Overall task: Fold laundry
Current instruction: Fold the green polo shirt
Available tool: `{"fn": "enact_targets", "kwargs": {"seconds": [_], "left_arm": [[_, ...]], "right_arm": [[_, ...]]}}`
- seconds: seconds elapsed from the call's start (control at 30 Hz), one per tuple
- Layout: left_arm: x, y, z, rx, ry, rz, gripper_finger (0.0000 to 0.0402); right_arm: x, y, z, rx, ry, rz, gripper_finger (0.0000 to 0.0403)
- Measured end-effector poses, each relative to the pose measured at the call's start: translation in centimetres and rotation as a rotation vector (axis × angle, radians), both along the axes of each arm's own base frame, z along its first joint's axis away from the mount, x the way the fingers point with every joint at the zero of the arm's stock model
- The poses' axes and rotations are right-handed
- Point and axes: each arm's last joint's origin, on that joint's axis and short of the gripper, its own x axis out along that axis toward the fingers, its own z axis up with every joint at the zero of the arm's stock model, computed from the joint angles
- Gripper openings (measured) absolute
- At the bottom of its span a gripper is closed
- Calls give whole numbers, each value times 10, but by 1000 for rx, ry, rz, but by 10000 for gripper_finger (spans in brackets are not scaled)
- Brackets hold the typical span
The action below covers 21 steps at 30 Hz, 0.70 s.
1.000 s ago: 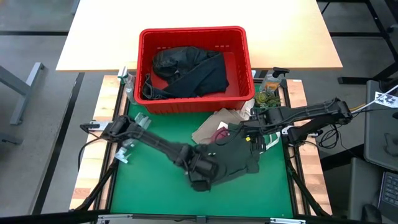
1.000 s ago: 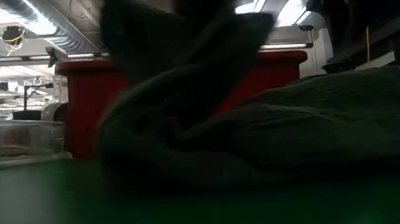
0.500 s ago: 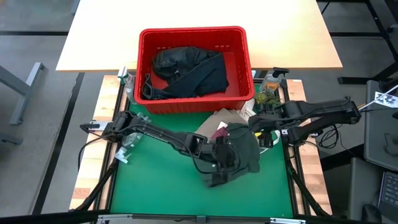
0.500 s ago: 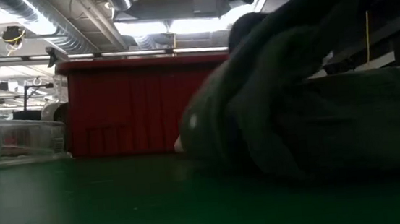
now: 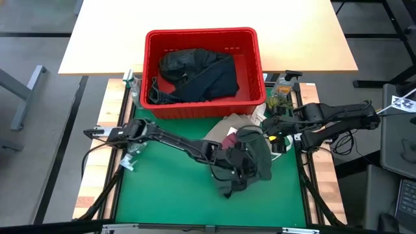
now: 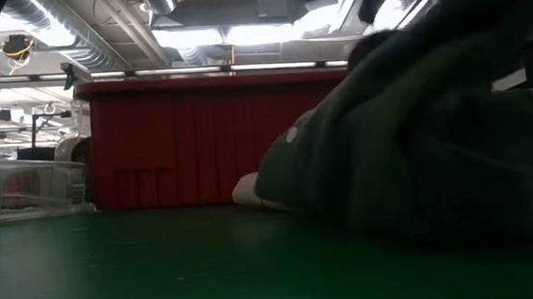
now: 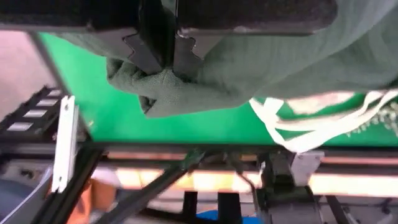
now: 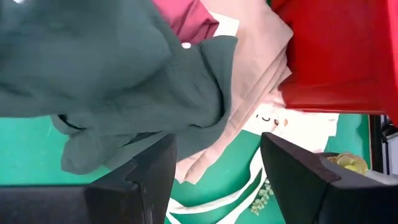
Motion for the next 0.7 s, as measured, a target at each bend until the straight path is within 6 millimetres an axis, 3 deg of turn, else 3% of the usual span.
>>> {"fn": "enact_targets", "kwargs": {"seconds": [0.3,0.7], "left_arm": [[20,6,-37,9,-48,9,19],[30,8,-37,-35,-185,28,28]], "right_arm": [[0,0,0,0,0,0,233],[1,0,0,1,-4,0,233]]}}
